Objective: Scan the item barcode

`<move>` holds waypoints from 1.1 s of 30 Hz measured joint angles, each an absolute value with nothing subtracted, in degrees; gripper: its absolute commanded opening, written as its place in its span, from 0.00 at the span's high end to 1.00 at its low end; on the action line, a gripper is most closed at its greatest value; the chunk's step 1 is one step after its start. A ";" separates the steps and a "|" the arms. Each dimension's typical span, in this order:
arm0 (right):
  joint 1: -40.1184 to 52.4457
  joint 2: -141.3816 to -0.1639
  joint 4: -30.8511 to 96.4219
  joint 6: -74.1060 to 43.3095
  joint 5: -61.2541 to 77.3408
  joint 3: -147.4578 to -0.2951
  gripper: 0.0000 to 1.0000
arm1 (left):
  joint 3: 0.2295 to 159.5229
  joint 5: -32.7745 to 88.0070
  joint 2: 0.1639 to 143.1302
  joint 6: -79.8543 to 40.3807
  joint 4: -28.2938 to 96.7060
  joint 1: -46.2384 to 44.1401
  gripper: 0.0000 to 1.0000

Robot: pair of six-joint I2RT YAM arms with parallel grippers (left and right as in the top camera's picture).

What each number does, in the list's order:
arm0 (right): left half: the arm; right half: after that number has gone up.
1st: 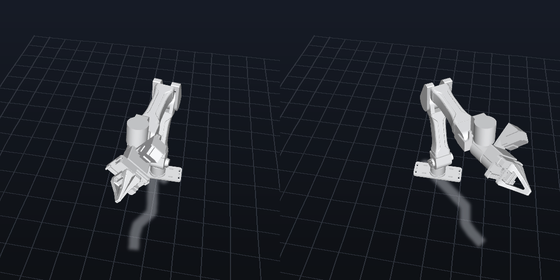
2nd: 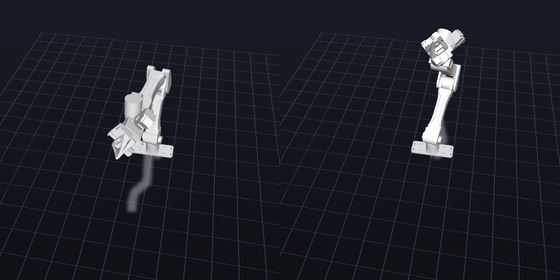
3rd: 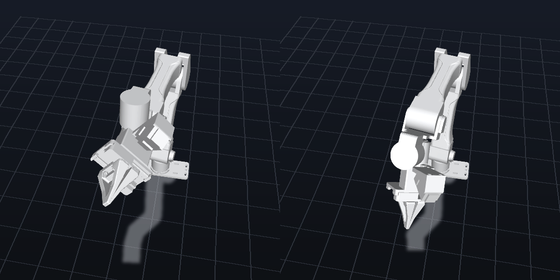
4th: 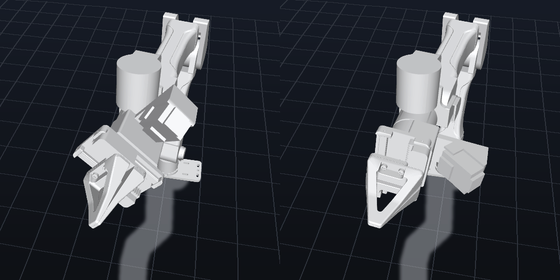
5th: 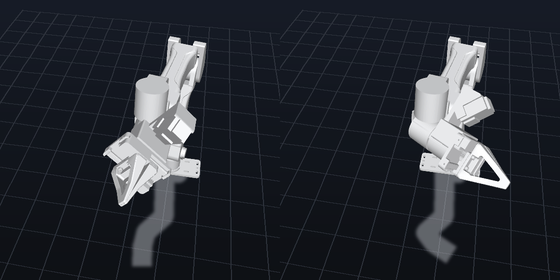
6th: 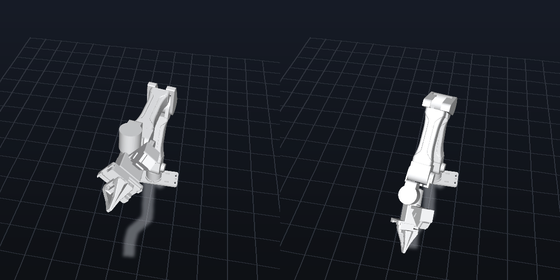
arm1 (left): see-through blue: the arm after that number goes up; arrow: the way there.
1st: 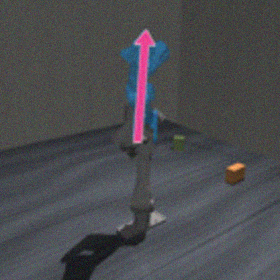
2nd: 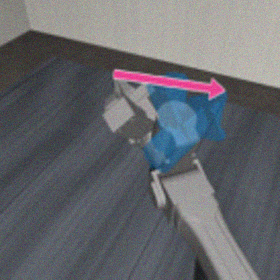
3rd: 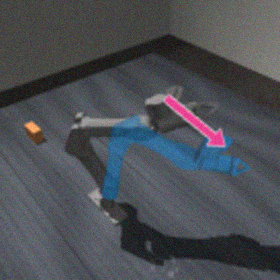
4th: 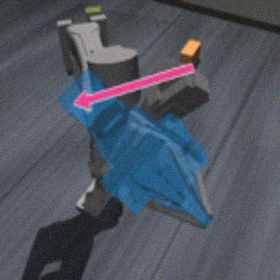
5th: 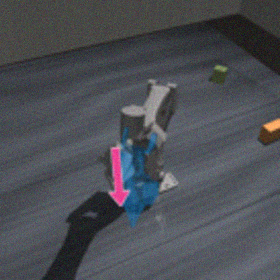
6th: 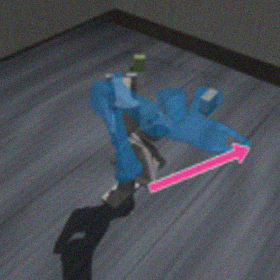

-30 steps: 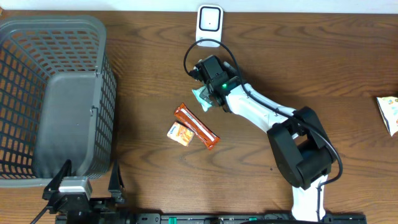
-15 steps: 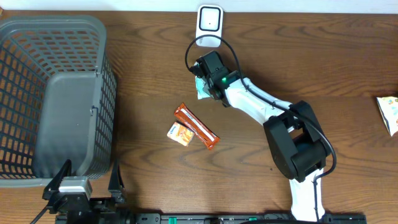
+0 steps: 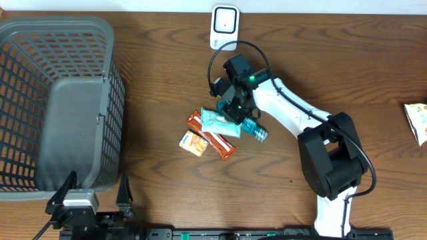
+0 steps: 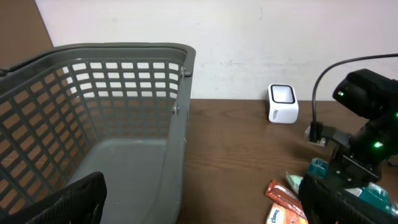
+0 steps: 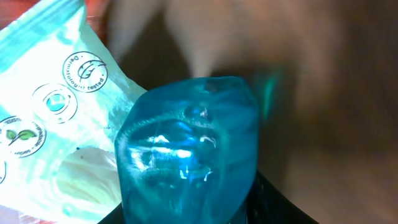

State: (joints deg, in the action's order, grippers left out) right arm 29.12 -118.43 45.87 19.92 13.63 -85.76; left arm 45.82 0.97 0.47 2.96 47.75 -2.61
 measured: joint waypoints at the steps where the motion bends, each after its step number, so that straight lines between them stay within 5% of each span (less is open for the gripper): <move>1: 28.67 -118.43 46.33 19.92 16.23 -85.60 0.81 | 45.82 0.97 0.47 2.96 47.72 -2.61 0.02; 23: 25.80 -118.67 47.72 15.92 19.20 -84.40 0.61 | 45.82 0.97 0.47 2.96 47.72 -2.61 0.02; 30: 26.68 -118.61 48.47 14.37 18.35 -84.44 0.81 | 45.82 0.97 0.47 2.96 47.72 -2.61 0.02; 33: 27.90 -118.34 48.58 13.98 17.74 -84.66 0.99 | 45.82 0.97 0.47 2.96 47.75 -2.61 0.02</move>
